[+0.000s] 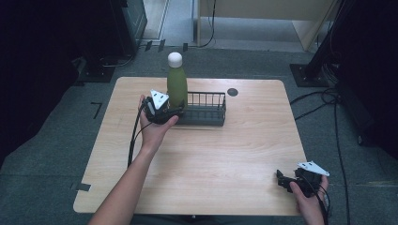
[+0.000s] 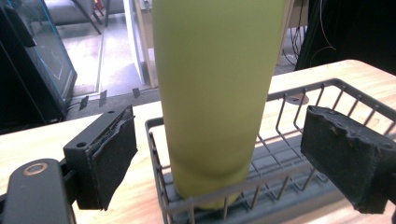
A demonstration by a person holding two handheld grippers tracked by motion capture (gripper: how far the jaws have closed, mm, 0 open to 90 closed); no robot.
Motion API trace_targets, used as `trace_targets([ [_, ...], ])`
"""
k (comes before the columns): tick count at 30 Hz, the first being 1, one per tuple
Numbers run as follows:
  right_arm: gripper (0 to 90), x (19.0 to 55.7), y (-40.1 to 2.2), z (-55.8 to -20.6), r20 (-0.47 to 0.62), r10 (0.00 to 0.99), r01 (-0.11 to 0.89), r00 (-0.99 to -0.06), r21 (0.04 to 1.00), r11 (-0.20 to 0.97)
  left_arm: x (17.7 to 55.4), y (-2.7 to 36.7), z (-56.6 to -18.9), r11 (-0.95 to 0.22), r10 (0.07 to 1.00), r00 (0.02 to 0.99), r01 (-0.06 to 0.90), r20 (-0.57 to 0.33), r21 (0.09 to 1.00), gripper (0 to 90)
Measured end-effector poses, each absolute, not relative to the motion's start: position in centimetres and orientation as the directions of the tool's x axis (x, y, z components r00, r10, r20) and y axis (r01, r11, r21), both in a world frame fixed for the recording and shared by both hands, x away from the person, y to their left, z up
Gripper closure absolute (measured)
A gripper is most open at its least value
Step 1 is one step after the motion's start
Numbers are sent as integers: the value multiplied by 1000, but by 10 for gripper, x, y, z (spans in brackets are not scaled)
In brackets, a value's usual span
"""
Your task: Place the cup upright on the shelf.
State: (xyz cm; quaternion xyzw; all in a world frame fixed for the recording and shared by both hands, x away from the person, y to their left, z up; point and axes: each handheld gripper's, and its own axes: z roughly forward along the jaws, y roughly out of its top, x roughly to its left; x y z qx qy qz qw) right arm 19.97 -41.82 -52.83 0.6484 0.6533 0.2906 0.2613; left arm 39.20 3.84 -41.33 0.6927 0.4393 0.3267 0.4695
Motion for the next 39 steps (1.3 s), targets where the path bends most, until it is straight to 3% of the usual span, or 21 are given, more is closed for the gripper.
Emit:
trace_targets([
  [39,8,200,-418,-528,33,999,696,-23,718,-8,318,98,-456,-197,923,382,367,46,909,121],
])
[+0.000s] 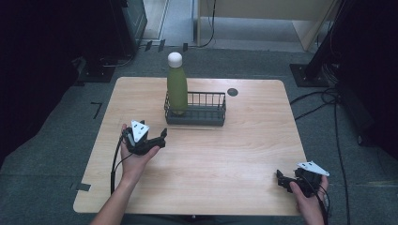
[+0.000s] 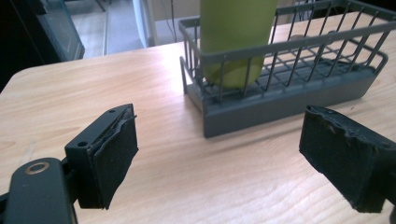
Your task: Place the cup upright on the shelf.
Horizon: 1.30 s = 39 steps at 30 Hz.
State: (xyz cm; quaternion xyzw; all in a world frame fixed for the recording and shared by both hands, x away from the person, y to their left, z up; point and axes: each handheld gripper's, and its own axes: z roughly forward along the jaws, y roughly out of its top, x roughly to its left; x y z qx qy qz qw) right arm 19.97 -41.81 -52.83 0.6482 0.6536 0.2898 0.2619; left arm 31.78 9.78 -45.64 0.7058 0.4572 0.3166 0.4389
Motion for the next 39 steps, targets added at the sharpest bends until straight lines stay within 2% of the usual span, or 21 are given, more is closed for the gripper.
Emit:
trace_targets([
  [22,8,200,-418,-528,32,999,697,-22,717,-8,281,152,-485,-188,946,324,468,31,864,124],
  [35,8,200,-418,-528,31,999,697,-23,717,-6,257,198,-507,-183,971,235,586,51,789,132],
  [39,8,200,-418,-528,32,999,697,-22,717,-7,249,208,-514,-211,970,229,610,84,764,131],
])
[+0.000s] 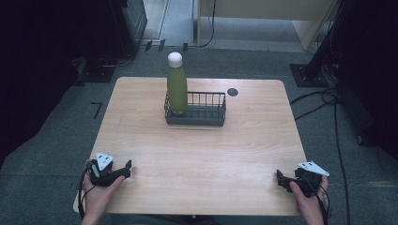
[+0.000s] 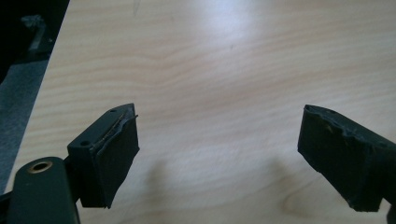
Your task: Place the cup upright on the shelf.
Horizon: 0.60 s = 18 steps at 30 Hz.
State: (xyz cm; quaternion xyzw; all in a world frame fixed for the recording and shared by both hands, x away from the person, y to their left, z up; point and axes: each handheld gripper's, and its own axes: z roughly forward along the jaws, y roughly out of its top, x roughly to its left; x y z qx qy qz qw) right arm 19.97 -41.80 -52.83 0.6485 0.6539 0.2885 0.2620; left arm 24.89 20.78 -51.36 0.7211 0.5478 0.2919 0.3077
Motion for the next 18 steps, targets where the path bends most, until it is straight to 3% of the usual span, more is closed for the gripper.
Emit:
trace_targets([
  [8,8,200,-418,-528,31,999,697,-22,717,-7,242,222,-517,-219,973,198,645,117,732,130],
  [18,8,200,-418,-528,31,999,697,-22,717,-7,247,233,-518,-149,980,199,685,14,713,123],
])
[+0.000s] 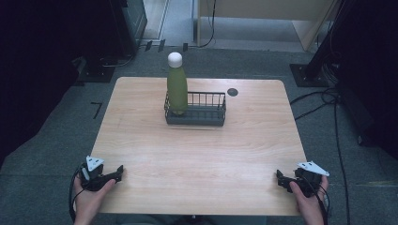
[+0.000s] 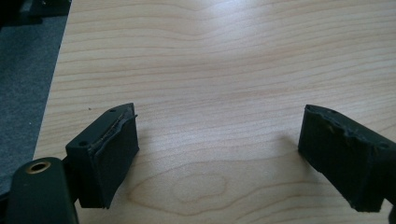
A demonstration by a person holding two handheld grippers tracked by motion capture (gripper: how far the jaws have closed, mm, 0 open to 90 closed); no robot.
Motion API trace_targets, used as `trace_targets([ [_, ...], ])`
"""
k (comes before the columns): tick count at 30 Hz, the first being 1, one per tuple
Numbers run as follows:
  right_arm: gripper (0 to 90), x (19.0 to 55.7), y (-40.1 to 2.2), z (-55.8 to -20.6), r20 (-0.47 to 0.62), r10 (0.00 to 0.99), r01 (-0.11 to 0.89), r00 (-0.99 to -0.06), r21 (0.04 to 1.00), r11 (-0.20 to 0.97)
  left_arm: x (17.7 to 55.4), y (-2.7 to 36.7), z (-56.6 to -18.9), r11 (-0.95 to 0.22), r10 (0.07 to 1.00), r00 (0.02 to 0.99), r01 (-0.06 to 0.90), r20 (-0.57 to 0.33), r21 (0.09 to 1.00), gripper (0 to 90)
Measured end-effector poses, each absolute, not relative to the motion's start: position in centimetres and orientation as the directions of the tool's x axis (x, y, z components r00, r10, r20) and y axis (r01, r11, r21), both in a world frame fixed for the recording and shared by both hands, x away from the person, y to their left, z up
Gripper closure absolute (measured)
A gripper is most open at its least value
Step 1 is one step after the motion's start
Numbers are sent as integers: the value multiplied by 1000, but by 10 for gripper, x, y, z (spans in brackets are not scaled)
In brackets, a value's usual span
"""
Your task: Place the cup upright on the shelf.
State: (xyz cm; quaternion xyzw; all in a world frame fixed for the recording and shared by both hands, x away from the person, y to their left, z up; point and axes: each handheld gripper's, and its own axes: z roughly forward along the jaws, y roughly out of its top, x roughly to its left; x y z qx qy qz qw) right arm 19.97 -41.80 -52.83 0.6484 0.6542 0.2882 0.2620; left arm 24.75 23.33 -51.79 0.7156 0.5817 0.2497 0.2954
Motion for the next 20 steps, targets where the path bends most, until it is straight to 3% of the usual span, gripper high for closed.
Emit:
trace_targets([
  [20,8,200,-418,-528,31,999,697,-22,717,-7,248,232,-518,-142,982,188,688,13,712,122],
])
